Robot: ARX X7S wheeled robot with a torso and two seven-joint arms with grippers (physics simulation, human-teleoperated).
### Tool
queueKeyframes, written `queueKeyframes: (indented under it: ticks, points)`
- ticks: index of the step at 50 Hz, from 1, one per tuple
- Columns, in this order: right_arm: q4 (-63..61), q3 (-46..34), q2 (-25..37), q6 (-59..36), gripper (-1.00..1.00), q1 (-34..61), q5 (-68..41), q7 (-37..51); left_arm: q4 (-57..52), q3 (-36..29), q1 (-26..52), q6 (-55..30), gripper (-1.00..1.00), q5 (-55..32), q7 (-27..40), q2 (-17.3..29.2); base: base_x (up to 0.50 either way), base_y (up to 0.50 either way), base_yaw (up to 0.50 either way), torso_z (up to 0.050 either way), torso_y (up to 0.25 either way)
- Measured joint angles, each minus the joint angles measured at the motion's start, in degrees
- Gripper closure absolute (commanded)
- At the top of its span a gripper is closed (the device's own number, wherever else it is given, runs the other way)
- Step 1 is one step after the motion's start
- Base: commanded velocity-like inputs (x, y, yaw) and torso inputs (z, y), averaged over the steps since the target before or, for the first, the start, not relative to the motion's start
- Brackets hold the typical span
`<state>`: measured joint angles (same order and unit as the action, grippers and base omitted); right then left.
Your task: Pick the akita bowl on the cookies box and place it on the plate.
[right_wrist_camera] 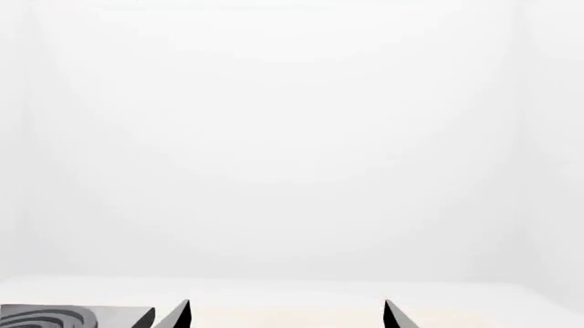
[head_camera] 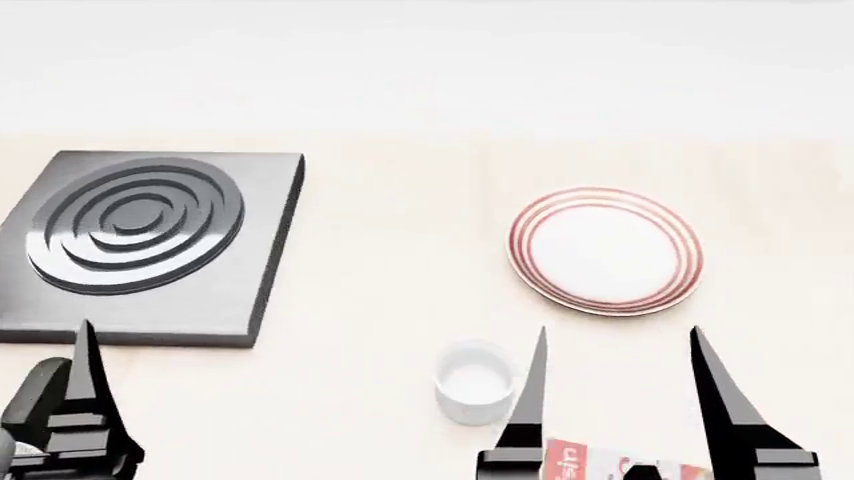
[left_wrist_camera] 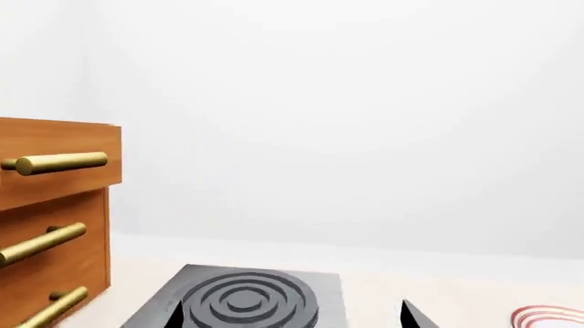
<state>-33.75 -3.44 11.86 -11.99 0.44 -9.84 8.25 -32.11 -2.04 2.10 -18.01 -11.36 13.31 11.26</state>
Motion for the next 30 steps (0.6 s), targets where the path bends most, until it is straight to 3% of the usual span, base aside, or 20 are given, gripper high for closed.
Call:
queueKeyframes:
  ticks: [30]
  points:
    - [-0.06, -0.81, 1.43, 1.32, -1.0, -0.42, -0.83, 0.56, 0.33, -0.94, -0.06, 0.44, -1.0, -0.8, 1.06, 1.07, -0.16, -0.5, 0.0, 0.0, 0.0]
